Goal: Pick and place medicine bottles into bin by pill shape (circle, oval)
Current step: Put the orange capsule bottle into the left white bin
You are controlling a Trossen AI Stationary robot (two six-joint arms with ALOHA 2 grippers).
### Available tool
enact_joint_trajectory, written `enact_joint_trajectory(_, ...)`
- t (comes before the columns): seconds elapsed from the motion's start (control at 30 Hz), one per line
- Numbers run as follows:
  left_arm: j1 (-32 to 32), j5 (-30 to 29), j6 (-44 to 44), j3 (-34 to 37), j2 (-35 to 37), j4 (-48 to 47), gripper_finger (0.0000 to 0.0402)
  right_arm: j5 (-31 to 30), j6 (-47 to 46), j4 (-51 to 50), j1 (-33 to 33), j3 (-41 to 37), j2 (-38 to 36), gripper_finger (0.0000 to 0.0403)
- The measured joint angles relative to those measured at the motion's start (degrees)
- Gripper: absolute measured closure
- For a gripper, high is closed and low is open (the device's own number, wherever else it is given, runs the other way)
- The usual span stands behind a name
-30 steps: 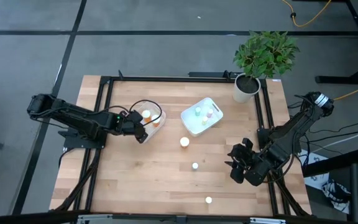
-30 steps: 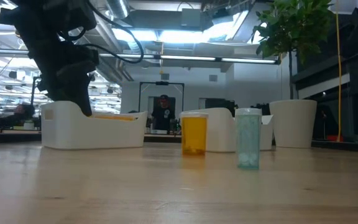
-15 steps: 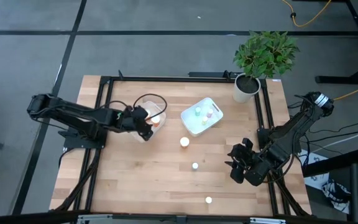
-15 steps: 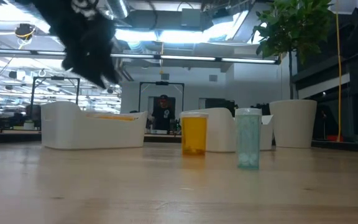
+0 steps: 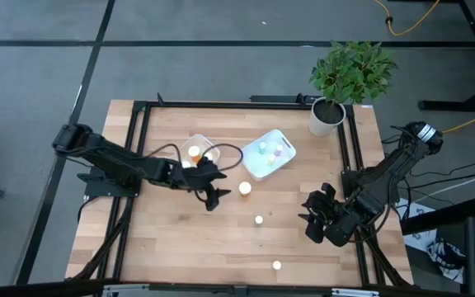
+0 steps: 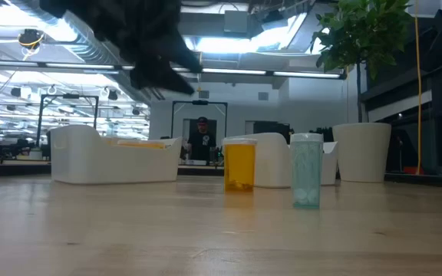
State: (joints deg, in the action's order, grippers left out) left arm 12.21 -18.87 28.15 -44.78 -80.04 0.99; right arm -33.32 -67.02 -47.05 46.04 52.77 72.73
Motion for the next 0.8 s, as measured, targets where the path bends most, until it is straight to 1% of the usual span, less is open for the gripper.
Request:
enact_joint_trajectory(0.13, 0.9, 0.1, -0.1, -2.7, -6.3, -0.8, 0.0129, 0.0, 0.0, -0.1, 0.0, 0.0, 0.0, 0.0226)
enact_joint_trajectory(0.23, 1.7, 0.6, -2.6, -7.4, -10.7, -1.8, 0.0129, 0.1, 0.0, -0.3, 0.0, 0.0, 0.0, 0.0226)
enact_joint_trajectory(0.4, 1.3, 0.1, -7.6, -18.6, -15.9, -12.0, 0.0129, 0.4, 0.0, -0.3, 0.0, 0.0, 0.0, 0.0226)
enact_joint_trajectory(0.5, 0.4, -0.1, -7.2, -24.0, -17.5, -19.0, 0.0129, 0.4, 0.0, -0.3, 0.0, 0.0, 0.0, 0.0226)
enact_joint_trajectory(0.6, -0.6, -0.2, -6.8, -26.9, -18.0, -23.1, 0.0129, 0.4, 0.0, -0.3, 0.0, 0.0, 0.0, 0.0226)
enact_joint_trajectory(0.7, -1.0, -0.2, -10.0, -27.5, -18.0, -22.9, 0.0129, 0.4, 0.0, -0.3, 0.0, 0.0, 0.0, 0.0226)
enact_joint_trajectory(0.8, -1.0, 1.6, -13.6, -27.5, -18.0, -22.4, 0.0128, 0.4, 0.0, -0.3, 0.0, 0.0, 0.0, 0.0226)
